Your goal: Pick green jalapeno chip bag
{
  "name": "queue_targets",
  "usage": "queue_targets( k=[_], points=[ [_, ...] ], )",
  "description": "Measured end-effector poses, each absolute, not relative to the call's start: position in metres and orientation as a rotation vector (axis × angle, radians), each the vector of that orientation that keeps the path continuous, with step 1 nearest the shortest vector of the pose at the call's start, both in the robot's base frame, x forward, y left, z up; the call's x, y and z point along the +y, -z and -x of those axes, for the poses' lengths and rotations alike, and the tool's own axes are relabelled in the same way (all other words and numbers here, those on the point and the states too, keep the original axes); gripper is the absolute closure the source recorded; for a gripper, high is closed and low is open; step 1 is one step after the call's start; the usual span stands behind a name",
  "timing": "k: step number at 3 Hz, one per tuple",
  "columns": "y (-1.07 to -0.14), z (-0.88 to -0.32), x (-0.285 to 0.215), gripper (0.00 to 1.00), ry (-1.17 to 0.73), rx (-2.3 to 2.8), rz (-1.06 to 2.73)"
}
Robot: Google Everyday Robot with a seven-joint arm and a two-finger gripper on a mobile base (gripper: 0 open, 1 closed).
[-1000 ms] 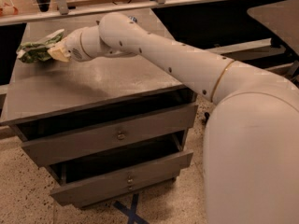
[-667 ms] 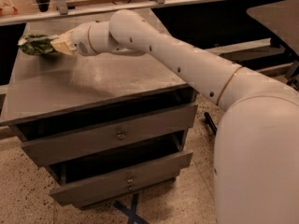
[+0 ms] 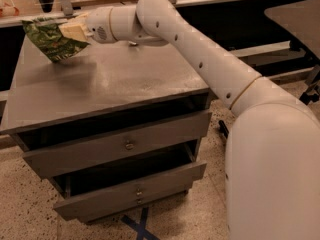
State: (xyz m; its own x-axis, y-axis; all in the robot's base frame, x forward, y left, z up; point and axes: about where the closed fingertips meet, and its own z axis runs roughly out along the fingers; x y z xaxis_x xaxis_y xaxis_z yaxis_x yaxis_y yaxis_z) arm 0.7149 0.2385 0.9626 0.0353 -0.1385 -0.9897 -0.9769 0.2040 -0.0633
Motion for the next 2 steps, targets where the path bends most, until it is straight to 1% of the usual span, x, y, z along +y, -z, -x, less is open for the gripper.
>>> queue_targets(
  k=[1, 2],
  points=[
    [-0.9689, -0.7202, 0.2211, 1.0, -1.027, 1.351, 1.211],
    [-0.9728, -0.7142, 0.2204, 1.0, -1.044, 1.336, 1.241]
  ],
)
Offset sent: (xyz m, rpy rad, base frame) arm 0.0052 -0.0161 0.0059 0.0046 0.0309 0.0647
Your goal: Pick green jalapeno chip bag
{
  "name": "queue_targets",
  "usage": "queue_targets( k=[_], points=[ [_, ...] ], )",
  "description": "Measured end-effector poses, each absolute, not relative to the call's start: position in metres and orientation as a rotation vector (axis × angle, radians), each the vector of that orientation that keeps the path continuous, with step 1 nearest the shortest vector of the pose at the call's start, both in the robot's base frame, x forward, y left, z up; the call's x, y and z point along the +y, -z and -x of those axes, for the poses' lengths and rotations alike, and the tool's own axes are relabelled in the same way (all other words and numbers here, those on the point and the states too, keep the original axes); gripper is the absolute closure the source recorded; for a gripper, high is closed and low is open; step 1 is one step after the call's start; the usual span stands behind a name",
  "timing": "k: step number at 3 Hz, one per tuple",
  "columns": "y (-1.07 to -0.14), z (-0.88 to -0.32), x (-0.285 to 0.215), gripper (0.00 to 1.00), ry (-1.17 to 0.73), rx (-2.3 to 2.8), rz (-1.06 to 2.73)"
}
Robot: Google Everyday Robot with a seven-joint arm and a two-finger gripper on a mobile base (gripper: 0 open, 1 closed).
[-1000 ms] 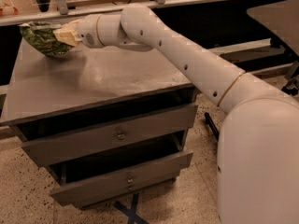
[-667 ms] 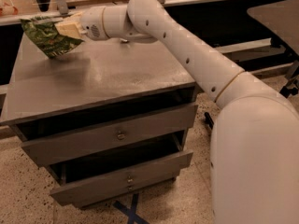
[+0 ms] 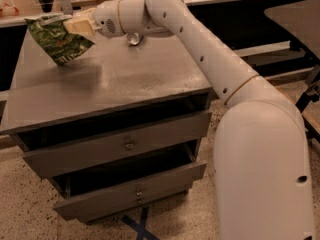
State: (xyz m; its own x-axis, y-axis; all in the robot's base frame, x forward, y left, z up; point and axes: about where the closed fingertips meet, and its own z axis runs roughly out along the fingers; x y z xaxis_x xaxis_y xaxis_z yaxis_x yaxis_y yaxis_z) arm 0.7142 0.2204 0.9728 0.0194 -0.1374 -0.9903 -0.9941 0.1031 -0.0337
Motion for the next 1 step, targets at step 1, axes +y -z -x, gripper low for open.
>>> queue_targets(
  k=[1],
  points=[
    [-0.9728, -0.7141, 0.2205, 1.0, -1.044, 1.336, 1.241]
  ],
)
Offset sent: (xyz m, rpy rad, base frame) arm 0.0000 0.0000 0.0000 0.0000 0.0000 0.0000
